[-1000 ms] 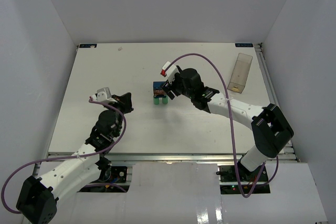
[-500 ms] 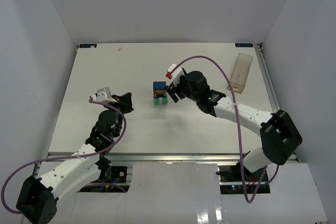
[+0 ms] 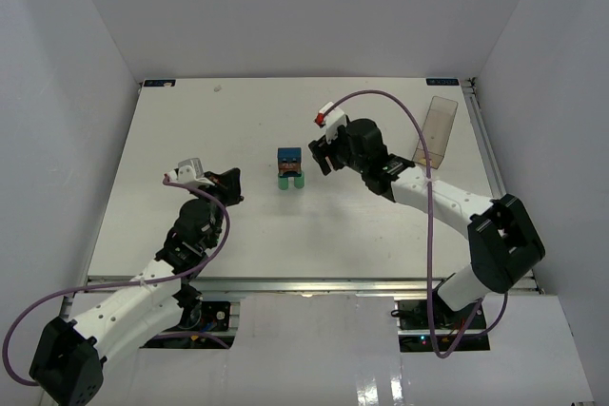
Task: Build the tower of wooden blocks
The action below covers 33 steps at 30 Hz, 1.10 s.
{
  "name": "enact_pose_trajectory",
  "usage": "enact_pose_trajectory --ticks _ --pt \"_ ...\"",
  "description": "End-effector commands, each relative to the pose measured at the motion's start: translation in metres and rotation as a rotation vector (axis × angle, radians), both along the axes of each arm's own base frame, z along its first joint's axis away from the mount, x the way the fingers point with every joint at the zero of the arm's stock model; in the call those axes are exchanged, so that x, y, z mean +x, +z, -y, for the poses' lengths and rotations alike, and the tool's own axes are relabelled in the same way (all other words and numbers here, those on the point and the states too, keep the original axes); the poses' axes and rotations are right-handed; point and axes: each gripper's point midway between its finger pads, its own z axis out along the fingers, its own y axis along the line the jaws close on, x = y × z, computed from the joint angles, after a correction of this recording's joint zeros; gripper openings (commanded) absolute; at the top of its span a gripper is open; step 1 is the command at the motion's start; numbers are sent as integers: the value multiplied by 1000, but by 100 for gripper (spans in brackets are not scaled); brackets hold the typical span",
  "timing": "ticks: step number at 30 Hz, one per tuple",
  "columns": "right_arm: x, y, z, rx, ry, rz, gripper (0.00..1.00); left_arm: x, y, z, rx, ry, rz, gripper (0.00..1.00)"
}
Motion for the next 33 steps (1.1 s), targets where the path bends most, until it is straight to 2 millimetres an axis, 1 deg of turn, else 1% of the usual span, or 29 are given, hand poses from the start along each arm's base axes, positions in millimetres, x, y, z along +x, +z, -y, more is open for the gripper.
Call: enact_pose_trajectory --ticks 1,6,10,14,17,26,33 --pt "14 18 -19 50 12 -3 74 1 2 5 -1 -21 8 0" --pt "18 16 -25 56 19 -21 74 2 1 6 1 -21 5 0" --pt "20 11 -27 51 17 -35 74 2 1 6 2 -22 5 0" --pt "21 10 -29 50 18 -38 74 2 1 6 4 -23 4 0" --pt "19 11 -34 62 47 -46 74 2 1 6 3 -21 5 0" --pt "19 15 -37 73 55 -49 73 2 1 6 3 -21 6 0" --pt "20 14 -37 67 50 -56 73 1 2 6 2 -24 6 0"
